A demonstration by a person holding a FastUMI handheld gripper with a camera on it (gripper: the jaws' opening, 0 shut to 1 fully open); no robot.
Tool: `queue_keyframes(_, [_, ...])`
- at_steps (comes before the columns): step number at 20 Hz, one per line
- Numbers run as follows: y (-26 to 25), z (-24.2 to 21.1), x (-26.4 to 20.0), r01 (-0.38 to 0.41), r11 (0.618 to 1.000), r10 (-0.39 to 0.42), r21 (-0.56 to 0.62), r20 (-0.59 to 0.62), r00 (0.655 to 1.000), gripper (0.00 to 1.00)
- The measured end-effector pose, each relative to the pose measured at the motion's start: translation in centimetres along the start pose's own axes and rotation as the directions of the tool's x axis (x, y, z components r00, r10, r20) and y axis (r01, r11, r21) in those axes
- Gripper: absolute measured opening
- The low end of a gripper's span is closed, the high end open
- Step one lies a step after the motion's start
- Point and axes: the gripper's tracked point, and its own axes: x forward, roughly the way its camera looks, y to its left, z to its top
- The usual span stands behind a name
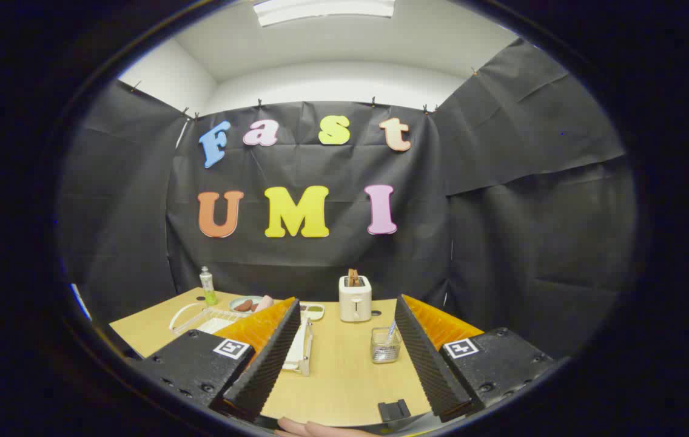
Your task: Take the plate from the dish rack, then take the spoon from the basket and place it into the plate.
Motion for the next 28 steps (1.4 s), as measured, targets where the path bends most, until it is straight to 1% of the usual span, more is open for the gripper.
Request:
queue_keyframes(11, [0.2, -0.9, 0.4, -0.001, 1.0, 0.001, -0.018, -0.016, 1.0, 1.0])
queue_keyframes(18, [0.7, -1.5, 0.9, -0.024, 1.0, 0.024, -0.006, -0.039, 0.999, 1.0])
queue_keyframes(23, [0.2, -1.8, 2.3, 0.001, 1.0, -0.001, -0.004, -0.056, 0.998, 1.0])
queue_keyframes(28, [0.5, -2.3, 5.5, 0.012, 1.0, -0.012, 0.002, -0.123, 0.992, 1.0])
